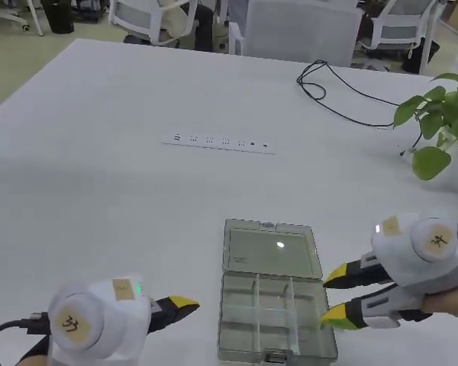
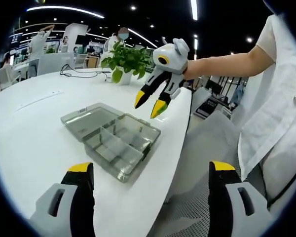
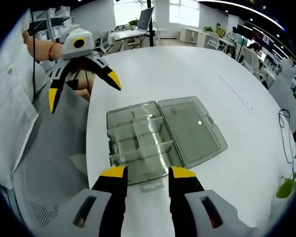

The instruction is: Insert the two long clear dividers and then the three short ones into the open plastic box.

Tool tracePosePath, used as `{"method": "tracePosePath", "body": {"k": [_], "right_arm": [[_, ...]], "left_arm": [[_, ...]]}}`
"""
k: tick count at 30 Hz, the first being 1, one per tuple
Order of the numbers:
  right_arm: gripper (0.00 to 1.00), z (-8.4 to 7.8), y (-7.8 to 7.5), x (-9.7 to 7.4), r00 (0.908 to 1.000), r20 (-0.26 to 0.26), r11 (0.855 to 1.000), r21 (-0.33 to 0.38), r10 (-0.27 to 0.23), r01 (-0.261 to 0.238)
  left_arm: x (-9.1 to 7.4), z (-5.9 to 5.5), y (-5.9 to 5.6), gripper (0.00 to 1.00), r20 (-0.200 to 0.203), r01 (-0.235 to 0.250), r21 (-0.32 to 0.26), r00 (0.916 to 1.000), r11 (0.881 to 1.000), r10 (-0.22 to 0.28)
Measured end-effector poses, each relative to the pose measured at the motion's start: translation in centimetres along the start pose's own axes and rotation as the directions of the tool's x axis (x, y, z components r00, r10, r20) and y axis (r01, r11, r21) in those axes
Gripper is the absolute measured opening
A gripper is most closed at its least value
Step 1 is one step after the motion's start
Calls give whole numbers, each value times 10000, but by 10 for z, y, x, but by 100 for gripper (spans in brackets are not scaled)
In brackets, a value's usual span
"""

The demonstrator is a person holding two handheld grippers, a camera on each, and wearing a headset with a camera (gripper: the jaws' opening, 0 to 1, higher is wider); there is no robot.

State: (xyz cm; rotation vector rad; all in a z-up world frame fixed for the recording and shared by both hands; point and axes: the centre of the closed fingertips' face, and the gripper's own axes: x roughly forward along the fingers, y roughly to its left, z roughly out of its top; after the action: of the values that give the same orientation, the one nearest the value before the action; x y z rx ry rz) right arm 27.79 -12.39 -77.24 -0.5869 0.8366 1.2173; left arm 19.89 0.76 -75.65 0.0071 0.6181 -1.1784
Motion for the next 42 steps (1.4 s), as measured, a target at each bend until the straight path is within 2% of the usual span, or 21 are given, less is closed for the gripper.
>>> {"method": "tracePosePath", "body": {"k": [6, 10, 14, 19, 22, 29, 34, 38, 42], "right_arm": [[42, -29, -5, -16, 9993, -216, 9993, 176, -313, 317], [43, -46, -9, -25, 9978, -373, 9980, 293, -546, 557], [47, -74, -13, -32, 9946, -845, 9974, 328, -609, 639], [48, -108, -17, -42, 9863, -1528, 9974, 253, -621, 667], [48, -132, -21, -47, 9717, -2283, 9982, -124, -605, 592], [48, -164, -26, -44, 9434, -3283, 9967, -782, -474, 229], [47, -171, -27, -38, 9311, -3629, 9938, -1111, -356, -53], [47, -179, -28, -33, 9137, -4056, 9877, -1513, -255, -396], [46, -180, -29, -30, 9085, -4171, 9850, -1649, -235, -503]], "left_arm": [[0, -2, 0, 100, -56, -20, -25, 10000, 10000, 20], [0, -2, 1, 100, -25, -88, -43, 10000, 10000, 88], [-1, -5, 1, 100, -93, -125, -86, 9999, 9999, 125], [-2, -6, 3, 100, -68, -205, -158, 9998, 9997, 204], [-3, -7, 3, 100, -85, -244, -195, 9997, 9995, 242], [-4, -7, 4, 100, -65, -323, -274, 9995, 9991, 321], [-5, -8, 5, 100, -79, -378, -324, 9993, 9988, 375], [-6, -8, 6, 100, -58, -433, -370, 9991, 9984, 431], [-7, -7, 6, 100, -28, -448, -402, 9990, 9982, 447]]}}
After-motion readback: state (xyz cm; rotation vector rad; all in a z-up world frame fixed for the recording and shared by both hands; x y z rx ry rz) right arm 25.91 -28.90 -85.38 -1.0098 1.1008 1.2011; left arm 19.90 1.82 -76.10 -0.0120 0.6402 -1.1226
